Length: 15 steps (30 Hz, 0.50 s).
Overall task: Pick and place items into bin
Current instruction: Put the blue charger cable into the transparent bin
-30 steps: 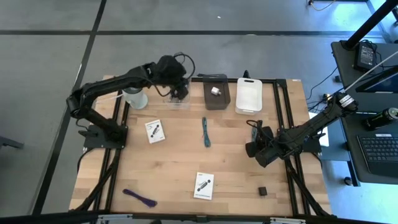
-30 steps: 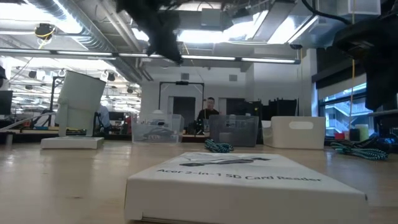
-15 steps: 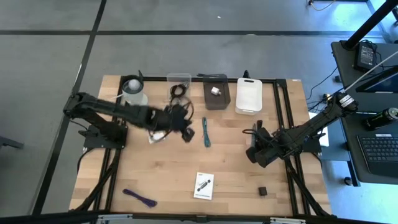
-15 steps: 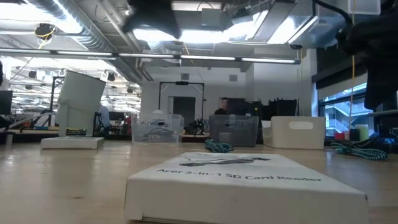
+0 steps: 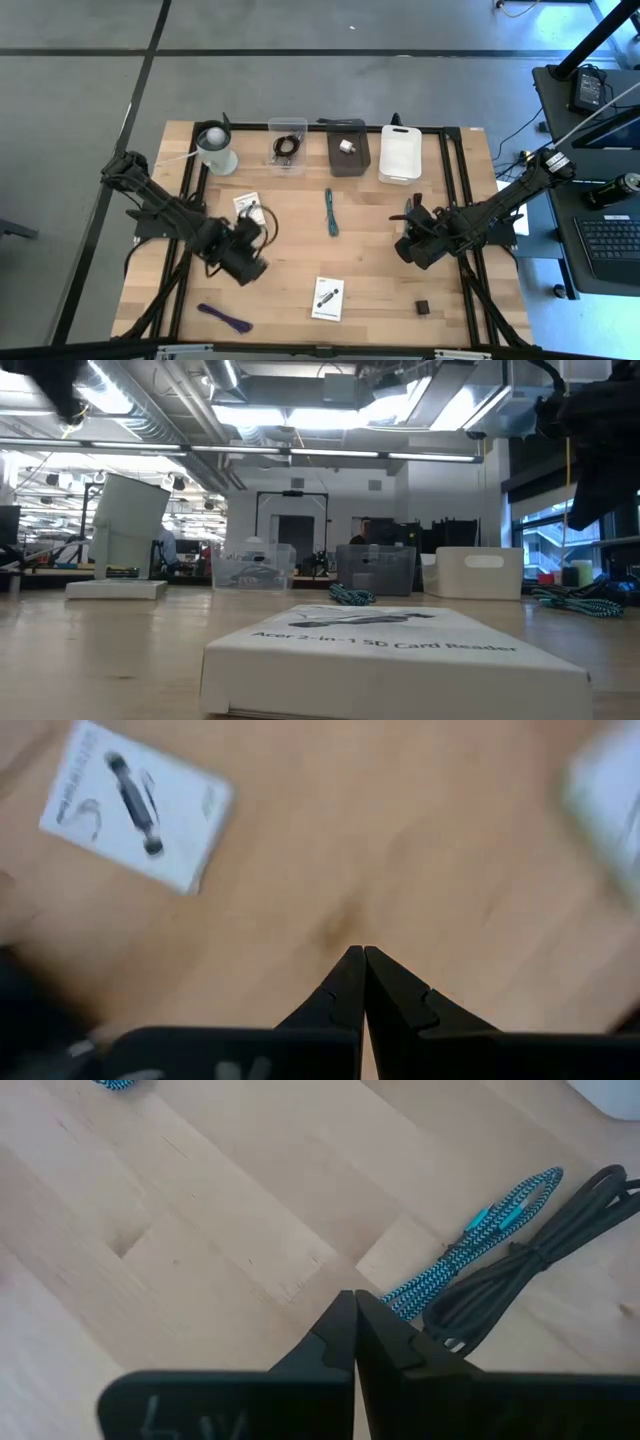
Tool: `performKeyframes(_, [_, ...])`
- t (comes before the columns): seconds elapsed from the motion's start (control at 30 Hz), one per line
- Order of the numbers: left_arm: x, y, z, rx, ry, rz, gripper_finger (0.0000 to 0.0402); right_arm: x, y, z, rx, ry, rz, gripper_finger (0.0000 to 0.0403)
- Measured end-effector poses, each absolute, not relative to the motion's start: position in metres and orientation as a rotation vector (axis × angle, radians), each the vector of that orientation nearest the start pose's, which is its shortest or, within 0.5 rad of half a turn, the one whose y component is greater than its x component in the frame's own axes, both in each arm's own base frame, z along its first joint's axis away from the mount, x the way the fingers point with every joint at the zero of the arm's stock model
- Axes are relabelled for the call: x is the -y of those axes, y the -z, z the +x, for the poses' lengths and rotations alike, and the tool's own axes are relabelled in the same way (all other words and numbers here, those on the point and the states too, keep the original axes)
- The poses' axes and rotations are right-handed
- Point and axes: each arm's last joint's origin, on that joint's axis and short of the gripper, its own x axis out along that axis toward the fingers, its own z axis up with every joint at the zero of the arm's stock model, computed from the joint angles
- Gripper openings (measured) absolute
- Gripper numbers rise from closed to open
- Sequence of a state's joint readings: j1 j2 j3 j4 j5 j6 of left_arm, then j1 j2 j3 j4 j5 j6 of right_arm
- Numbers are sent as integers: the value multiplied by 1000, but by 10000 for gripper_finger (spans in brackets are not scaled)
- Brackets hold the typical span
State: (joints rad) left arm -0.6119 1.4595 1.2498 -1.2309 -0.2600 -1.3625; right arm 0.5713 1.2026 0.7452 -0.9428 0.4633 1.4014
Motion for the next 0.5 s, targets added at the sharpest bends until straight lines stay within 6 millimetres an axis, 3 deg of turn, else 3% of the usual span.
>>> performKeyframes(0.3, [173, -258, 204, -1368, -362, -206, 6, -90, -204, 165, -957, 713, 536, 5])
performKeyframes(0.5, [196, -237, 201, -1496, -275, -139, 53, -91, -204, 166, -954, 714, 543, 5])
